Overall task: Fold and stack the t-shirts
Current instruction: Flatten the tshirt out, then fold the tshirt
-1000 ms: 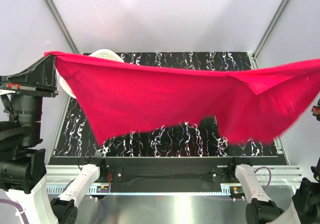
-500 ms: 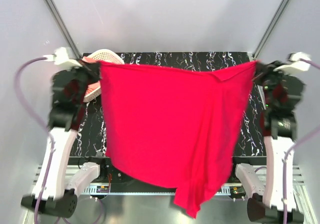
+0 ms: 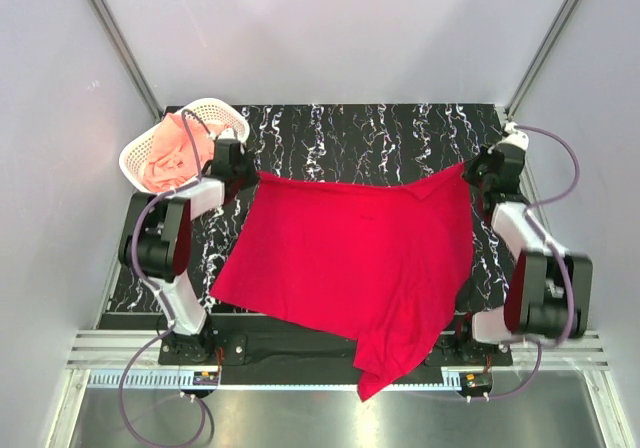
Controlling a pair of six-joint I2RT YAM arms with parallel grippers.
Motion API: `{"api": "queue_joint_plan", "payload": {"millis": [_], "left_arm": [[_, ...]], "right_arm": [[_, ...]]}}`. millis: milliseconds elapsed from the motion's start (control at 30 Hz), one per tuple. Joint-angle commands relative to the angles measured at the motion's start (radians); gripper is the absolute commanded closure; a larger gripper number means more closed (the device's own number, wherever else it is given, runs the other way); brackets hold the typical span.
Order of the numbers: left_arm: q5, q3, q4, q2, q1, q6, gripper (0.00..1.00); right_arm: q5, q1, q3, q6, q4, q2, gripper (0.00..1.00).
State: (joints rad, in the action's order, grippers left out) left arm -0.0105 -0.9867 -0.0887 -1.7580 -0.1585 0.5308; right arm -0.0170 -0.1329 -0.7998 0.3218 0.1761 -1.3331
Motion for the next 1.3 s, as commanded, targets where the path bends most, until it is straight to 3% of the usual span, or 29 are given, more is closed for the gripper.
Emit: {"api": "queue_joint_plan", "payload": {"millis": [0, 333, 667, 900, 1267], "left_arm": [[-0.026, -0.173, -0.139, -0.049, 0.002, -0.015, 1.0], [-0.189, -0.418, 0.012, -0.196, 0.013, -0.029, 1.0], [-0.18, -0.516, 0.05, -0.287, 0.03, -0.043, 1.0], [-0.178, -0.607, 0.125, -0.333, 0.031, -0.048, 1.0], [-0.138, -0.708, 0.228, -0.374, 0.048, -0.1, 1.0]], "right_arm": [[-0.004, -0.002, -0.123, -0.001, 0.146, -0.147, 1.0], [-0.122, -0.002, -0.479, 0.011, 0.076, -0.494, 1.0], [-0.187, -0.002, -0.706, 0.023, -0.041, -0.695, 1.0], [-0.189, -0.001, -0.724, 0.049, -0.113, -0.687, 1.0], [-0.175, 0.009, -0.644, 0.169, -0.38, -0.506, 1.0]]}}
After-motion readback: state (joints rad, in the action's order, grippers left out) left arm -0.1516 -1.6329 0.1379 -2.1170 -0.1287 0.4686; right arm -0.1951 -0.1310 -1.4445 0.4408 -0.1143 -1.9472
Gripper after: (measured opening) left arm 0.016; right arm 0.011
